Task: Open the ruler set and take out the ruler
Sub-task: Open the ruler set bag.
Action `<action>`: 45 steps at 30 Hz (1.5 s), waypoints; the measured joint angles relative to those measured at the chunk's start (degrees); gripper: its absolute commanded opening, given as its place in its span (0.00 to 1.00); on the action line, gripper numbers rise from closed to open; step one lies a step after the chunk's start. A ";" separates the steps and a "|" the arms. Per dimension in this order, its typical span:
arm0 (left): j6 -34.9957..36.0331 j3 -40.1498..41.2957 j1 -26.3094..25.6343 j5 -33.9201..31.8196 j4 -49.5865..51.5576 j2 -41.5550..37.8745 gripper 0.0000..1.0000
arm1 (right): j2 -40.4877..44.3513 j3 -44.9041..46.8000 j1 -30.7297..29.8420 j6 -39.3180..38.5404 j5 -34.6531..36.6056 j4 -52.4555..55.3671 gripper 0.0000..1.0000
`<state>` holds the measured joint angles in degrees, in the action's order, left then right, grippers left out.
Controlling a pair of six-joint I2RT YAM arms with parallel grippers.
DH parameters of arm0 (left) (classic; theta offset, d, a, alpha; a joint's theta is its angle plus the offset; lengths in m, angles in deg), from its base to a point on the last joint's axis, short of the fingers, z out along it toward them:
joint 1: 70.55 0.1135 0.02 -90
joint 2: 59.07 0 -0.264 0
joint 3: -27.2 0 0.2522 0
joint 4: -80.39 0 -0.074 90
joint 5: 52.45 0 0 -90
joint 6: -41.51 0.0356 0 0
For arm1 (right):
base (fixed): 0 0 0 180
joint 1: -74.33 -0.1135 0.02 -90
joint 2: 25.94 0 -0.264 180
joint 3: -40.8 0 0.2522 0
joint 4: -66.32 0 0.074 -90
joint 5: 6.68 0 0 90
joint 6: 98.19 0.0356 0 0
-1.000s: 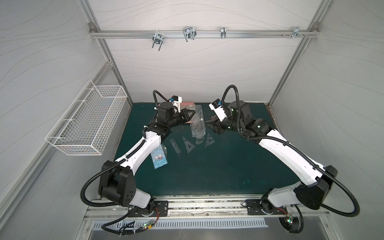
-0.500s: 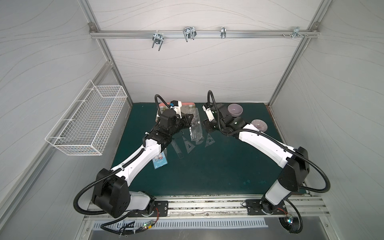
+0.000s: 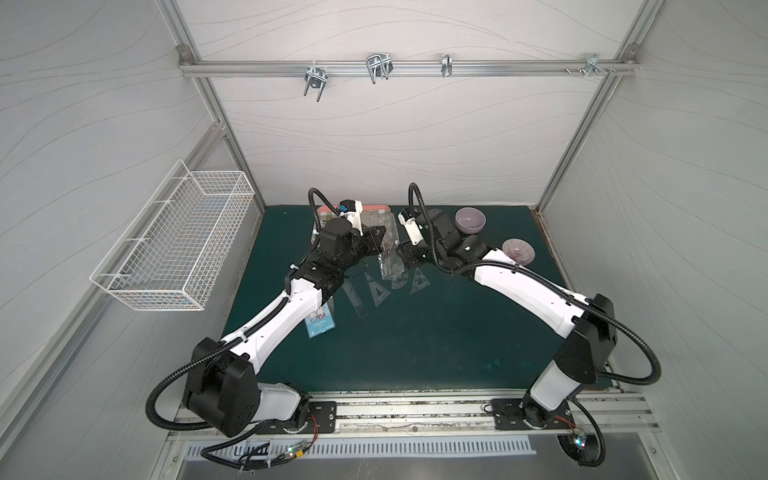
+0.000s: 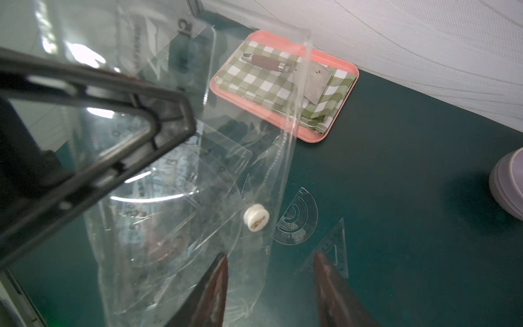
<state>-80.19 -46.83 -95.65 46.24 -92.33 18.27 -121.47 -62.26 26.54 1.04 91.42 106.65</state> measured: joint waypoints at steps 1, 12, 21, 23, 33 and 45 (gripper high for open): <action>0.00 0.00 -0.11 -0.02 0.00 0.00 0.00 | -0.04 -0.15 -0.17 0.00 0.02 0.00 0.50; 0.17 0.00 -0.39 -1.18 0.37 0.00 0.00 | -5.01 -6.12 -1.31 -0.22 3.32 2.29 0.46; 0.24 0.00 -0.46 -1.38 0.57 -0.17 0.00 | -6.54 -8.28 -2.01 -1.55 5.70 5.16 0.21; 0.24 0.00 -0.50 -1.25 0.57 -0.17 0.00 | -6.71 -8.48 -2.21 -1.81 5.88 5.44 0.16; 0.24 0.00 -0.50 -1.01 0.57 -0.33 0.00 | -7.08 -9.05 -2.49 -2.21 6.54 5.92 0.05; 1.09 1.51 -0.52 -1.49 0.55 -2.14 0.00 | -6.19 -8.00 -2.23 -3.26 7.39 6.25 0.00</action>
<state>-79.10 -45.32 -96.17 44.75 -91.78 16.13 -127.65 -70.26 24.31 -2.21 98.81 112.90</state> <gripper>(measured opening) 0.075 0.047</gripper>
